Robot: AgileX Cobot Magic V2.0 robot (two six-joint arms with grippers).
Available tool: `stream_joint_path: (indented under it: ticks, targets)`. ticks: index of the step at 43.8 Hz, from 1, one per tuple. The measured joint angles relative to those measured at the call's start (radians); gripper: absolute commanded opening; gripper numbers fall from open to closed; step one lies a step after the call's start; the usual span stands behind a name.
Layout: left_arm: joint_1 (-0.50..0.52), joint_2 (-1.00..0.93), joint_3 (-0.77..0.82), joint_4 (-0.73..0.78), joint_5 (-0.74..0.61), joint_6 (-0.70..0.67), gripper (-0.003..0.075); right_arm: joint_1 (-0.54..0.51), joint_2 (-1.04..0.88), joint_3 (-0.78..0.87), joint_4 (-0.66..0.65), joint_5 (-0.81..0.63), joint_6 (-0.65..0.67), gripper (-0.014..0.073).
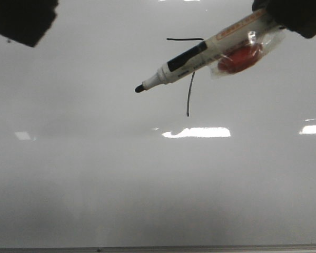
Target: Write number 7 on whiteboard
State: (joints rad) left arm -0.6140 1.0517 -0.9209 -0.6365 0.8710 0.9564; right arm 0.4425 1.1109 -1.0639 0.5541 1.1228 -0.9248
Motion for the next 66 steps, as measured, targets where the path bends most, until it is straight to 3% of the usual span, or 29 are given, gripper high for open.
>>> stream_joint_path:
  ticks: [12, 26, 31, 41, 47, 52, 56, 60, 62, 66]
  targets:
    - [-0.141, 0.176, -0.105, -0.008, -0.004, 0.000, 0.0545, 0.000, 0.000, 0.000, 0.014, 0.002, -0.009, -0.0068]
    - [-0.176, 0.334, -0.178, -0.008, -0.032, 0.000, 0.0541, 0.000, 0.000, 0.000, 0.016, 0.002, -0.011, -0.0068]
    - [-0.176, 0.355, -0.181, -0.009, -0.043, 0.016, 0.0445, 0.000, 0.000, 0.000, 0.016, 0.002, -0.011, -0.0068]
    - [-0.176, 0.357, -0.183, -0.017, -0.045, 0.027, 0.0167, 0.000, 0.000, 0.000, 0.016, 0.002, -0.011, -0.0068]
    - [-0.176, 0.357, -0.183, -0.023, -0.045, 0.030, 0.0062, 0.000, 0.000, 0.000, 0.016, 0.000, -0.013, -0.0055]
    - [-0.177, 0.357, -0.183, -0.018, -0.037, 0.054, 0.0006, 0.000, 0.000, 0.000, 0.016, 0.005, -0.017, 0.0095]
    - [-0.179, 0.357, -0.183, -0.015, -0.028, 0.060, -0.0020, 0.000, 0.000, 0.000, 0.016, 0.006, -0.020, 0.0335]
    - [-0.179, 0.357, -0.183, -0.021, -0.027, 0.053, -0.0020, 0.000, 0.000, 0.000, 0.016, 0.001, -0.020, 0.0521]
    - [-0.177, 0.357, -0.183, -0.016, -0.032, 0.047, -0.0020, 0.000, -0.002, 0.000, 0.008, 0.003, -0.009, 0.0568]
    - [-0.158, 0.355, -0.183, 0.023, -0.033, 0.017, -0.0020, -0.012, -0.021, 0.000, -0.046, 0.009, 0.051, 0.0573]
